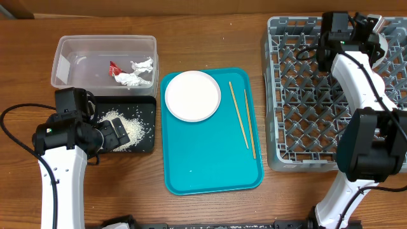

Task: Sort waste into correct bins and load items into the dishwasher

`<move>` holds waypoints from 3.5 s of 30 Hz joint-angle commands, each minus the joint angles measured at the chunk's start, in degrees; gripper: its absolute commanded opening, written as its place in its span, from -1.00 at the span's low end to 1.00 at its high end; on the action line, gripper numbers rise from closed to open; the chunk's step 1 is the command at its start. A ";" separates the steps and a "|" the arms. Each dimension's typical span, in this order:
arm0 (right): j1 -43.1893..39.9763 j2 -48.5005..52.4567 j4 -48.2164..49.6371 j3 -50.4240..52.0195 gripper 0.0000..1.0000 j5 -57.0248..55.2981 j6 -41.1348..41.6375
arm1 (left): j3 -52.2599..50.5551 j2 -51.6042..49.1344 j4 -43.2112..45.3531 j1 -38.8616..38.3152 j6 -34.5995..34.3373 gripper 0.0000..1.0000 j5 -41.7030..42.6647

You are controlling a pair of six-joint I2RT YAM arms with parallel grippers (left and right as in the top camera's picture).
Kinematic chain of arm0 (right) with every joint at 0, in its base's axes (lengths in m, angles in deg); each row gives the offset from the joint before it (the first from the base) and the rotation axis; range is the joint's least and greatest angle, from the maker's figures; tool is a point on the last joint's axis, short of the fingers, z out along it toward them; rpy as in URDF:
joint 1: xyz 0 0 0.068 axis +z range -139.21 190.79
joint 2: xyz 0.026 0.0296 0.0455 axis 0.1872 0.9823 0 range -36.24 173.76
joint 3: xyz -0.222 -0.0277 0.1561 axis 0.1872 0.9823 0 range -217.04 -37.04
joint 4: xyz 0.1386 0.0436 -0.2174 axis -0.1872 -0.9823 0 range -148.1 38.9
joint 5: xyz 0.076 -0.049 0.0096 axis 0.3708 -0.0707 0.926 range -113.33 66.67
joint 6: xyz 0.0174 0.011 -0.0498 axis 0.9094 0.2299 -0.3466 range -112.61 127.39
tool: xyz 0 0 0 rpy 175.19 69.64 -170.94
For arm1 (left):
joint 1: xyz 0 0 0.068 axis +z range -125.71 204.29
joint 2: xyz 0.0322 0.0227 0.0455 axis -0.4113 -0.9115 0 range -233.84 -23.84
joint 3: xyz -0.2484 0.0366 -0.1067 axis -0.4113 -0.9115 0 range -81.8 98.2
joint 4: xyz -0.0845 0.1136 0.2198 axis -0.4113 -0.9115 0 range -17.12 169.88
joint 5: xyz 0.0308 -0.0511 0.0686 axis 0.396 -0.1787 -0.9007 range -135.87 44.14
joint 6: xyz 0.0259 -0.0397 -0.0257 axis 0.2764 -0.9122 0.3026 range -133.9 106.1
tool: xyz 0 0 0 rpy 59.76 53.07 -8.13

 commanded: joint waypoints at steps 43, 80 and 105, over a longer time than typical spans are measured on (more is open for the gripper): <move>5.60 -0.31 -24.44 2.95 -0.85 21.77 11.04 | 0.35 -0.09 -0.15 0.31 0.61 0.99 -0.17; 6.51 -17.97 -34.03 7.19 -0.76 81.13 2.25 | 0.35 -0.09 -0.13 0.31 0.61 1.00 -0.17; 9.03 -17.97 -43.23 23.21 -0.92 83.36 4.70 | 0.35 -0.09 -0.13 0.31 0.61 1.00 -0.17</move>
